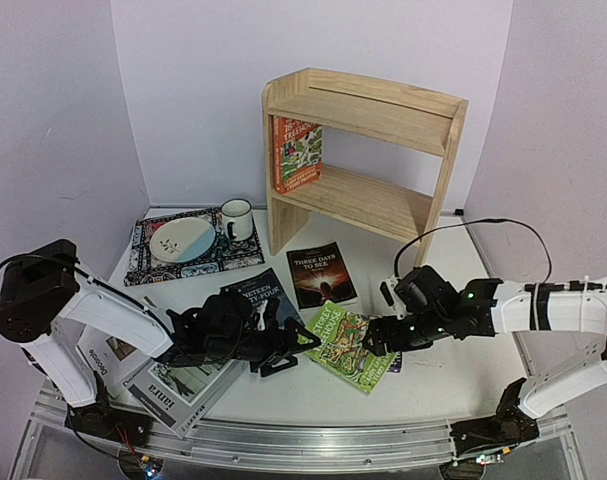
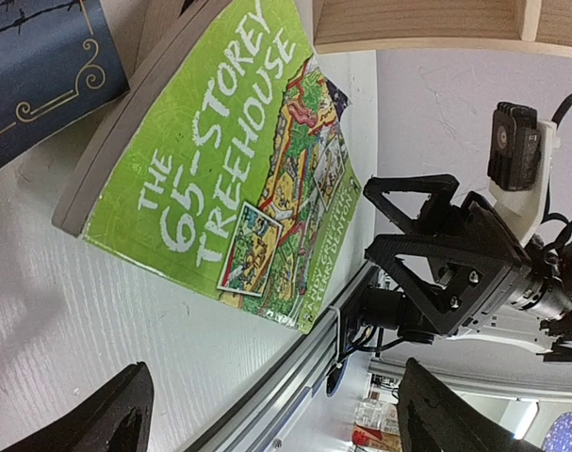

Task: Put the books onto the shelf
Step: Adjust the book pile.

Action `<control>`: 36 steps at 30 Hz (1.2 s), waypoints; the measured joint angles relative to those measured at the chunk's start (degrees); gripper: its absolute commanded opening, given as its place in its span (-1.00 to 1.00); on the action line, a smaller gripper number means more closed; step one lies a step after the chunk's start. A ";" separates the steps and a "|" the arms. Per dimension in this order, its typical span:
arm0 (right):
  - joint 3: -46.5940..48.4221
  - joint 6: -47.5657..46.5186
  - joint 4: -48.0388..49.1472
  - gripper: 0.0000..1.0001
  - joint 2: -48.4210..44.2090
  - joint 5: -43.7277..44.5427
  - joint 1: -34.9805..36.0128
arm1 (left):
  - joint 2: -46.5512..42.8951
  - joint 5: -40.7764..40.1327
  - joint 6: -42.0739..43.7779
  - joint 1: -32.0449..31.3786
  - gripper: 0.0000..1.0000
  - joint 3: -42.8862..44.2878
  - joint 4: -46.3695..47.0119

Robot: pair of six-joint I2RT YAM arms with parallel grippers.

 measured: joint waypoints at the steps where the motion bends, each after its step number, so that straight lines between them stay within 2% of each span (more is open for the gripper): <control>1: -0.03 0.00 0.24 0.60 0.00 -0.33 0.00 | -0.05 -0.17 -0.28 -0.27 0.83 0.00 -0.16; 6: -0.05 0.00 2.11 0.42 1.09 -3.06 0.00 | -0.02 -0.17 -0.90 -1.38 0.84 0.16 -1.69; 9: -0.24 0.15 3.59 0.40 2.54 -5.01 0.00 | 0.39 0.10 -1.04 -1.55 0.84 1.04 -2.08; 11: -0.54 0.22 4.32 0.42 3.09 -5.88 0.00 | 0.79 0.24 -1.01 -1.55 0.84 1.71 -2.08; 15: -0.91 -0.10 4.64 0.59 3.28 -5.79 0.00 | 1.72 0.38 -0.98 -1.55 0.84 2.86 -2.11; 21: -0.75 -2.77 2.63 0.61 2.47 -2.43 -0.70 | 3.92 1.26 -0.81 -1.55 0.84 4.33 -2.07; 25: -0.21 -4.77 1.33 0.60 2.36 -2.15 -4.02 | 4.79 1.44 -0.79 -1.55 0.84 4.50 -2.07; 30: 0.51 -6.29 0.66 0.51 4.26 -3.37 -6.12 | 5.13 1.47 -0.79 -1.55 0.84 4.50 -2.07; 36: 0.42 -6.21 0.84 0.27 5.35 -8.29 -6.13 | 5.13 1.54 -0.95 -1.55 0.67 4.40 -0.83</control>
